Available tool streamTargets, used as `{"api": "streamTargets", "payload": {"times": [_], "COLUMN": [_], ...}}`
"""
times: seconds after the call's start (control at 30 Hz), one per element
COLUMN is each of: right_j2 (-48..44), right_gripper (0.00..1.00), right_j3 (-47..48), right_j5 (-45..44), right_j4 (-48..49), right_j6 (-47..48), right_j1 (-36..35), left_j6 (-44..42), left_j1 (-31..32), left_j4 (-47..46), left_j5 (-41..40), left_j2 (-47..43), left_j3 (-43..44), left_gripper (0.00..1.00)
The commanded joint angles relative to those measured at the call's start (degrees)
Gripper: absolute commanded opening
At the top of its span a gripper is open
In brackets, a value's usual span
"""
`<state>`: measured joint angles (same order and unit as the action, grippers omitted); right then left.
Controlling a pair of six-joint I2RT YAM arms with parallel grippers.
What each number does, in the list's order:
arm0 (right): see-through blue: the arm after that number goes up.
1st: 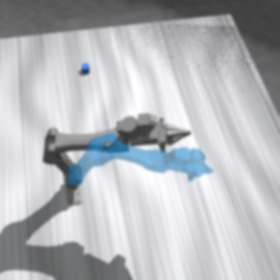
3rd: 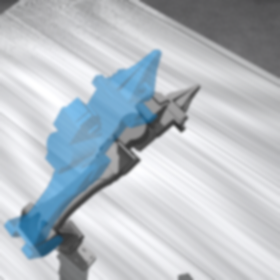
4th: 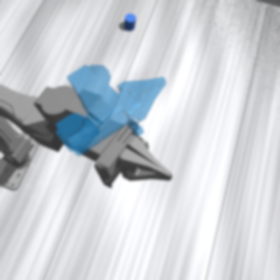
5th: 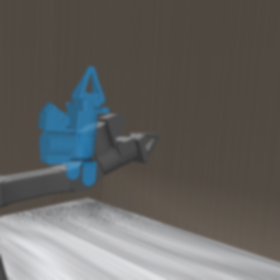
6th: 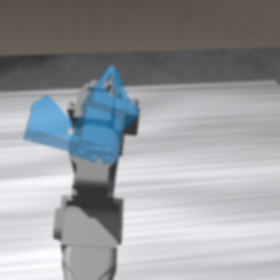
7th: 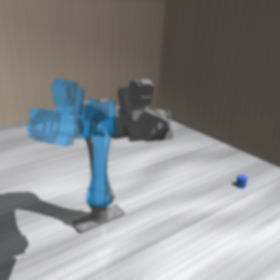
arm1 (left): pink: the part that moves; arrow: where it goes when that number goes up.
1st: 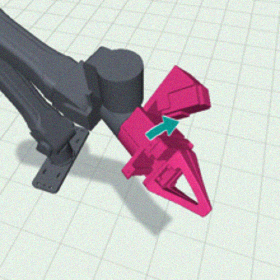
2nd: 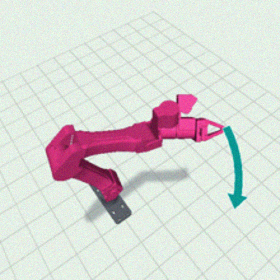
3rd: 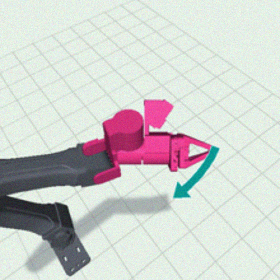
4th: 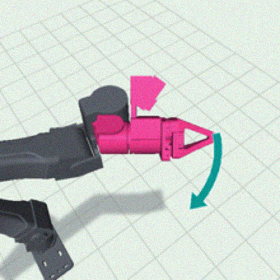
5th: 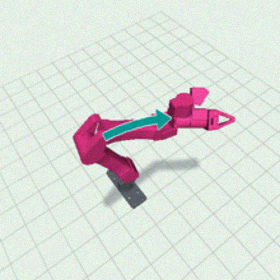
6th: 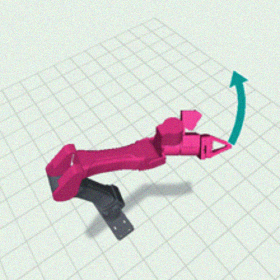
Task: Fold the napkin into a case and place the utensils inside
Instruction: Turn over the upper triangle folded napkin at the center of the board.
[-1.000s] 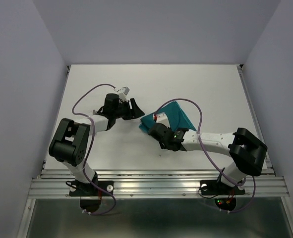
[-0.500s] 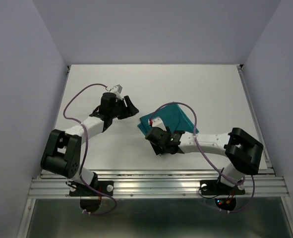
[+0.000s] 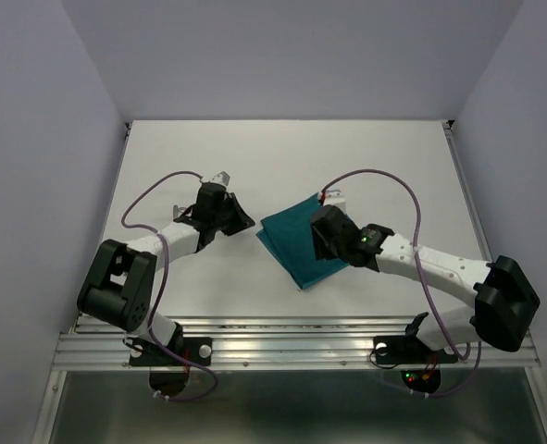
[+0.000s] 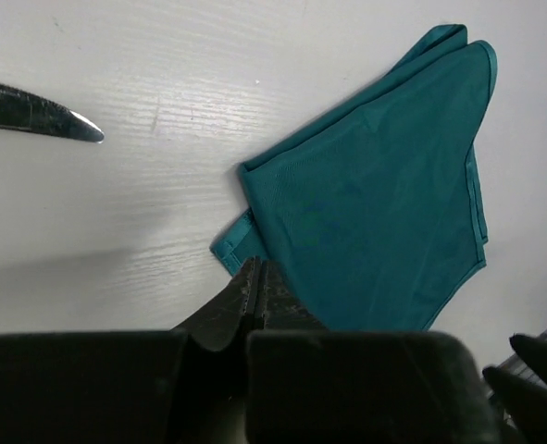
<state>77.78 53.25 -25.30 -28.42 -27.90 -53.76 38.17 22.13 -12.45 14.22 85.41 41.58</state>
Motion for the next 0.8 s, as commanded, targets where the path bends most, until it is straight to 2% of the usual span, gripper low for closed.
{"api": "streamTargets", "payload": {"times": [0.0, 0.03, 0.07, 0.17, 0.37, 0.57, 0.77], "right_j2": [0.1, 1.0, 1.5, 3.8, 7.6, 11.6, 9.9], "right_gripper": [0.42, 0.36, 0.26, 0.17, 0.15, 0.14, 0.13], "right_j3": [-1.9, -1.9, -1.8, -1.7, -2.6, -4.6, -7.7], "right_j5": [6.9, 7.9, 9.5, 10.4, 10.4, 7.6, 6.0], "right_j4": [1.4, 1.5, 1.5, 1.8, 3.6, 3.9, 3.5], "right_j6": [-4.5, -5.1, -5.3, -5.5, -4.5, -5.6, -7.3], "right_j1": [9.2, 13.0, 14.8, 20.5, 26.2, 26.2, 26.8], "left_j6": [2.3, 2.5, 2.8, 3.8, 4.0, 2.2, 0.8], "left_j1": [1.8, 2.1, 2.5, 4.6, 6.0, 6.1, 6.1], "left_j4": [1.9, 2.9, 3.3, 4.6, 6.3, 6.6, 7.3], "left_j5": [-2.7, -3.1, -3.5, -4.3, -6.2, -6.6, -7.2], "left_j2": [2.0, 2.8, 4.2, 7.0, 12.9, 17.9, 22.3], "left_j3": [1.4, 1.8, 2.6, 4.3, 7.8, 11.6, 16.1], "left_gripper": [0.0, 0.0, 0.0, 0.0, 0.0, 0.0, 0.0]}}
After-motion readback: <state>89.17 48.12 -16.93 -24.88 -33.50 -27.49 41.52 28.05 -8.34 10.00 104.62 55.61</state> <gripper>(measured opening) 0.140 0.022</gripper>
